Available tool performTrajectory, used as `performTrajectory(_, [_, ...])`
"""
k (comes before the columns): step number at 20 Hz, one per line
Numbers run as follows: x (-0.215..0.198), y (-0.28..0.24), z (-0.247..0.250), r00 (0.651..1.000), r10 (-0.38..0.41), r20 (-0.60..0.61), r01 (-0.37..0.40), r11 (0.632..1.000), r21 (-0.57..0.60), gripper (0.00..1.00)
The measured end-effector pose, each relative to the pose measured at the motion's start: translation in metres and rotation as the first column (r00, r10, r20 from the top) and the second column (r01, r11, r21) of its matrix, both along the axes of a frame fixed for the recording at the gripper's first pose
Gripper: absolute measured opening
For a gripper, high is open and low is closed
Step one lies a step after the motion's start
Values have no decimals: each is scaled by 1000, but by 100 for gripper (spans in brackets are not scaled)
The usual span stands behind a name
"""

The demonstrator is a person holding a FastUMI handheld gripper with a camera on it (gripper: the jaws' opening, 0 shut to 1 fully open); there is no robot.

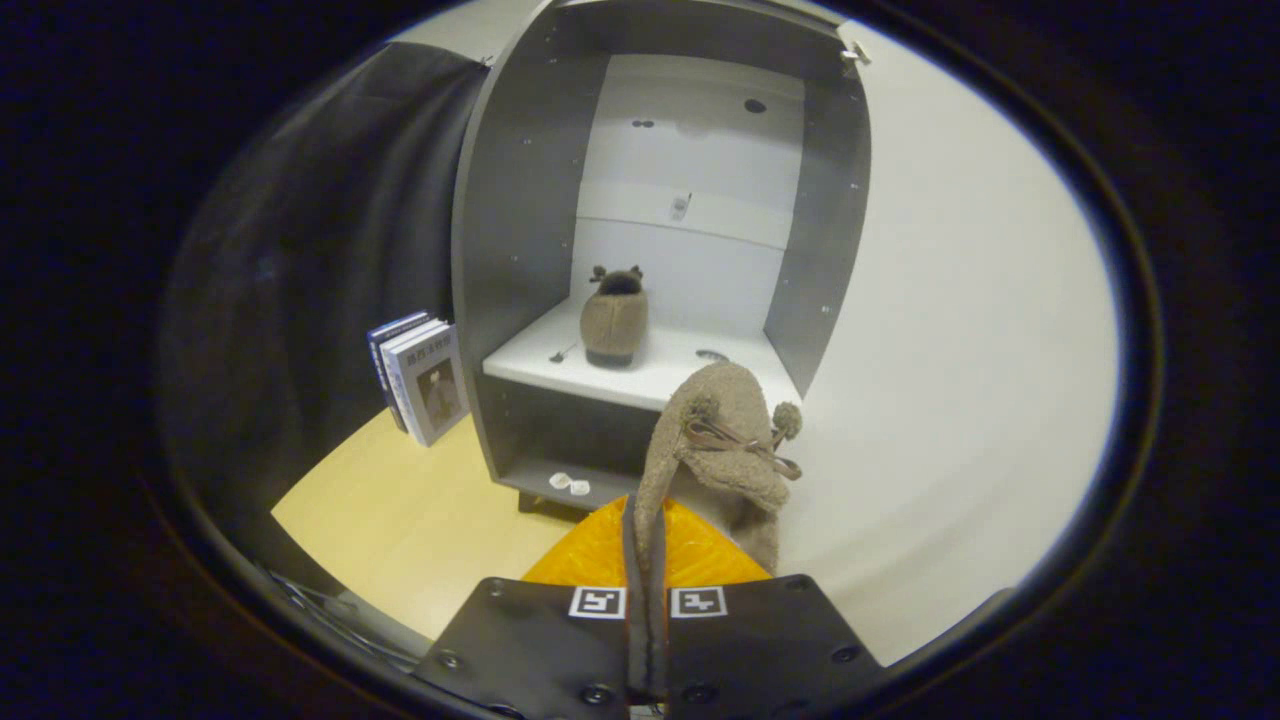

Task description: Open the shoe cabinet door, grab the shoes and put them into the shoe cabinet, then close the shoe cabinet door.

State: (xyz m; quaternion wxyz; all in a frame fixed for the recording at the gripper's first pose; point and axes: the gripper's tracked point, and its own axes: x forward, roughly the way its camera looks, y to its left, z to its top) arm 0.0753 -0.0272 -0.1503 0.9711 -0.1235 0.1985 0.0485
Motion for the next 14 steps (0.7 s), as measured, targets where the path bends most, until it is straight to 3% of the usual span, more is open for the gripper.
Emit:
performTrajectory(8, [121, -3, 40, 997, -67, 34, 67, 998, -12, 2])
performTrajectory(14, [203, -8, 19, 995, -91, -35, 90, 995, -36, 2])
